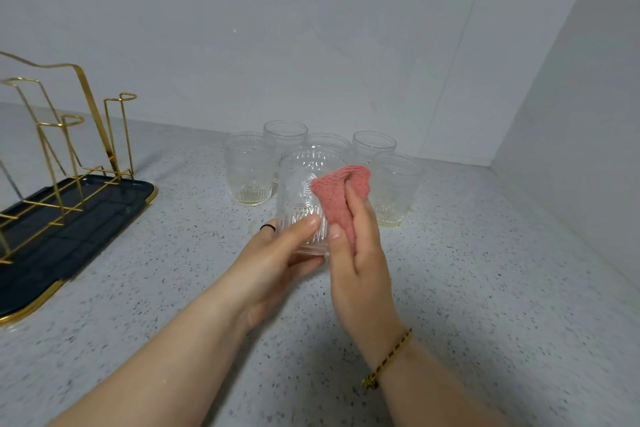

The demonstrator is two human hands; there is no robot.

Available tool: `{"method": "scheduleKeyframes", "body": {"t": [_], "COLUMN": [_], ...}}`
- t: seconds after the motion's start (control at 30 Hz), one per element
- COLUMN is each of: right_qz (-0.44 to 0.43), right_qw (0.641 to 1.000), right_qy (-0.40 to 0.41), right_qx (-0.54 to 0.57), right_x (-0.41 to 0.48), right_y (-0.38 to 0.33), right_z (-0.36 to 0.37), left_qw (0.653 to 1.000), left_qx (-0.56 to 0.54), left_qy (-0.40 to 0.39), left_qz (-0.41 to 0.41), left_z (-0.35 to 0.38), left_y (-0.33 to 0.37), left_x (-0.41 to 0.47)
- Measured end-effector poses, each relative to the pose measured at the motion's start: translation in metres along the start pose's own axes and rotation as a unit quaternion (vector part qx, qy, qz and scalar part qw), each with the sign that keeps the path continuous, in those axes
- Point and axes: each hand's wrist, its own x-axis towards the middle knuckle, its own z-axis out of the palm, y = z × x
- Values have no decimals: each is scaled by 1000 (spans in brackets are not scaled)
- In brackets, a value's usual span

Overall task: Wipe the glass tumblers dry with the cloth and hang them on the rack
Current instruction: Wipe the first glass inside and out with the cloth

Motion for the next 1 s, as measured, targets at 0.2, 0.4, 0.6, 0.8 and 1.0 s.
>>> {"method": "scheduleKeyframes", "body": {"t": [0.2, 0.4, 0.6, 0.8, 1.0], "right_qz": [19, 94, -19, -34, 80], "right_qw": [997, 992, 999, 997, 991], "right_qy": [67, -37, -20, 58, -29], "right_qx": [22, 72, -17, -30, 108], "right_x": [13, 3, -3, 9, 4], "right_y": [-8, 4, 1, -3, 2], "right_z": [-26, -10, 2, -18, -11], "left_qw": [994, 984, 990, 992, 987], "left_qx": [-52, -170, -130, -75, -157], "left_qy": [-95, -52, -48, -92, -36], "left_qz": [-33, 10, -6, -34, -19], "left_z": [3, -2, -6, -1, 2], "left_y": [-2, 6, 8, 0, 9], "left_x": [-4, 1, 2, 0, -4]}}
